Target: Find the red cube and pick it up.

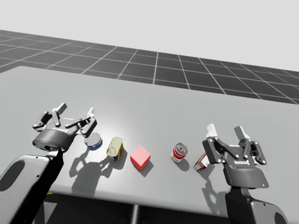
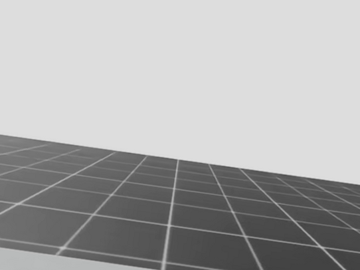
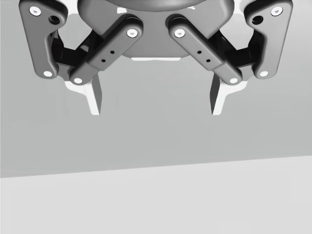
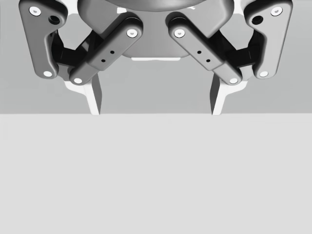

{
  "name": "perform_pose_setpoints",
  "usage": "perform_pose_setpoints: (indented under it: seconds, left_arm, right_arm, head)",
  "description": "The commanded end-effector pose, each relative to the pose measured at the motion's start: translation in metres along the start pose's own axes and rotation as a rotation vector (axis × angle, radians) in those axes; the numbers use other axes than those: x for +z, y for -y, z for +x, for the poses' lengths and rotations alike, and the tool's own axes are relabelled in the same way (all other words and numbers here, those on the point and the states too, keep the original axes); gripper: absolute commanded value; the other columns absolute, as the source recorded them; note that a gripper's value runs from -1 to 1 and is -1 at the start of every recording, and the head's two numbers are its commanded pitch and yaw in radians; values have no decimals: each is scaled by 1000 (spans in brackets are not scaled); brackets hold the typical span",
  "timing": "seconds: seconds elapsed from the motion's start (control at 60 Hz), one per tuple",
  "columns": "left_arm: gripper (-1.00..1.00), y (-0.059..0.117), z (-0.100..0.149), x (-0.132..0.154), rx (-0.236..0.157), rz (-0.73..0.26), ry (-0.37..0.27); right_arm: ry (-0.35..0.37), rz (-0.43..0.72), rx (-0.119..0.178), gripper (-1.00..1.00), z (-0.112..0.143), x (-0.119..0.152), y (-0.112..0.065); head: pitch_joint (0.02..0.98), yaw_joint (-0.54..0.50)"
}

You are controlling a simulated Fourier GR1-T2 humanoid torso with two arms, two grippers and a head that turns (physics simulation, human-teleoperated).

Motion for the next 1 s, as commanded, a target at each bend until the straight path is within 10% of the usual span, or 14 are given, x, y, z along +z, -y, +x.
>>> perform_pose_setpoints:
  seconds: [0.017, 0.283, 1.0]
  left_arm:
    - [-1000, 0, 0, 0, -3, 1, 1]
    - [-1000, 0, 0, 0, -3, 3, 0]
    - [-1000, 1, -2, -1, -25, 0, 8]
  right_arm:
    - [17, -20, -10, -1000, 0, 2, -1]
    - [-39, 29, -1, -1000, 1, 0, -2]
    - [-54, 4, 1, -1000, 0, -1, -2]
  head:
    - [69, 7]
    - [146, 6]
    - [730, 1]
